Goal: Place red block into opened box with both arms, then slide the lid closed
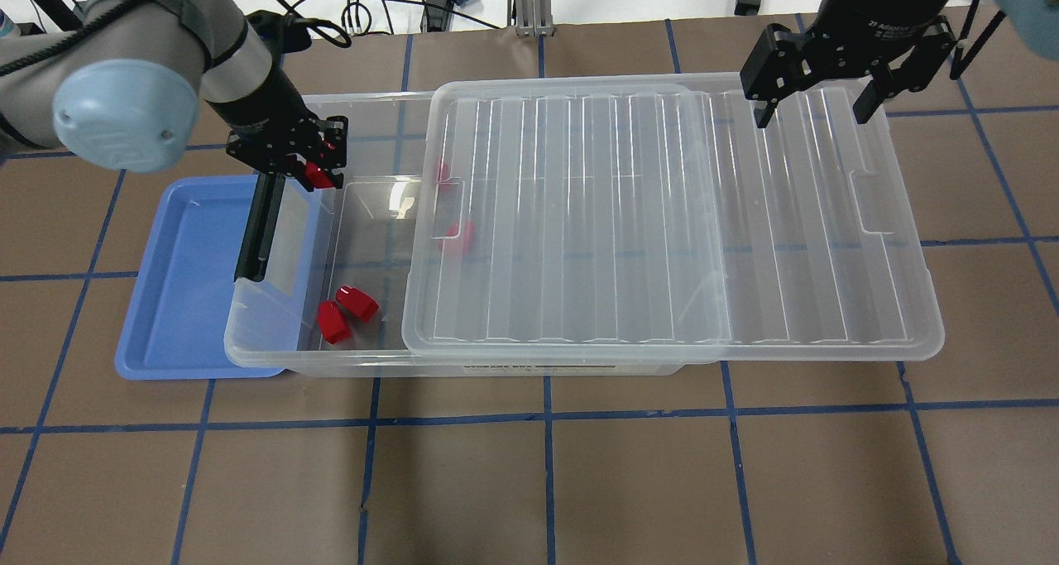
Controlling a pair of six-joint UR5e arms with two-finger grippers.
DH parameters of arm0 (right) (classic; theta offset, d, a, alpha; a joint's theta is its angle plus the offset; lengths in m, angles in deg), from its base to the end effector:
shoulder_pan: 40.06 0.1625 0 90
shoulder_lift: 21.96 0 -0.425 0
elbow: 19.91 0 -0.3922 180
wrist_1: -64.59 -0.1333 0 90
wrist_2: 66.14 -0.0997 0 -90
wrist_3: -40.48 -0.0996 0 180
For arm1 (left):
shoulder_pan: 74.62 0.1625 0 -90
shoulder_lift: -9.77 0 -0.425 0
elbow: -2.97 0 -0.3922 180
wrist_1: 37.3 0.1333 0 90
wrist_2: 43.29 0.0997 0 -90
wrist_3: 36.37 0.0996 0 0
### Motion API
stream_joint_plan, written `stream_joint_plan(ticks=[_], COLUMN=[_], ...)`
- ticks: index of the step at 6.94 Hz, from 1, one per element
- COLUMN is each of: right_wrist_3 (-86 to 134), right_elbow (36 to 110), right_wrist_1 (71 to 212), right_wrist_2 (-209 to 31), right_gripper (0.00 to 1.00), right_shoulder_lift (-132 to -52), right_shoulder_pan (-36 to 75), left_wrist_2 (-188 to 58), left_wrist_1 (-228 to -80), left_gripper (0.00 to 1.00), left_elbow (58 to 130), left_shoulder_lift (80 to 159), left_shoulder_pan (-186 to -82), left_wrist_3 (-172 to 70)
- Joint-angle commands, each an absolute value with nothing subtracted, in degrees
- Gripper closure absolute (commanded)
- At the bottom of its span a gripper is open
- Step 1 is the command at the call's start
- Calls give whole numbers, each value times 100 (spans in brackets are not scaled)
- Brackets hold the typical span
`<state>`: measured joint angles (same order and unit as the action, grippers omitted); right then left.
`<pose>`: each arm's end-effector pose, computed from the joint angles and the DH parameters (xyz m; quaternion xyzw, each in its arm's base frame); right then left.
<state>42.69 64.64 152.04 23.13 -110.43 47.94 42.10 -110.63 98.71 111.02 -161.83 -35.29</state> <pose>0.1169 -0.5091 0.5170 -0.0019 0.9999 -0.0122 0.0059 -0.1140 -0.5634 0.3649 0.0150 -0.9991 -0.0014 0.0403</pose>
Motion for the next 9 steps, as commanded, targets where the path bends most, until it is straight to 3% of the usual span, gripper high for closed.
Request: stream_joint_plan(ticks=[1,9], right_wrist_3=[4251,4251], right_elbow=[6465,6429], right_wrist_1=[15195,15204], right_wrist_2=[2290,2290], right_gripper=[0,0], right_shoulder_lift=[-11056,-11029], right_shoulder_pan=[4800,4783], left_wrist_2=[4214,4214], left_wrist_1=[-9983,-9347], left_gripper=[80,80], left_elbow=[10411,11037], left_shoulder_lift=[11286,11725], left_shoulder_pan=[-16251,-16243], left_wrist_3=[-3645,-3654])
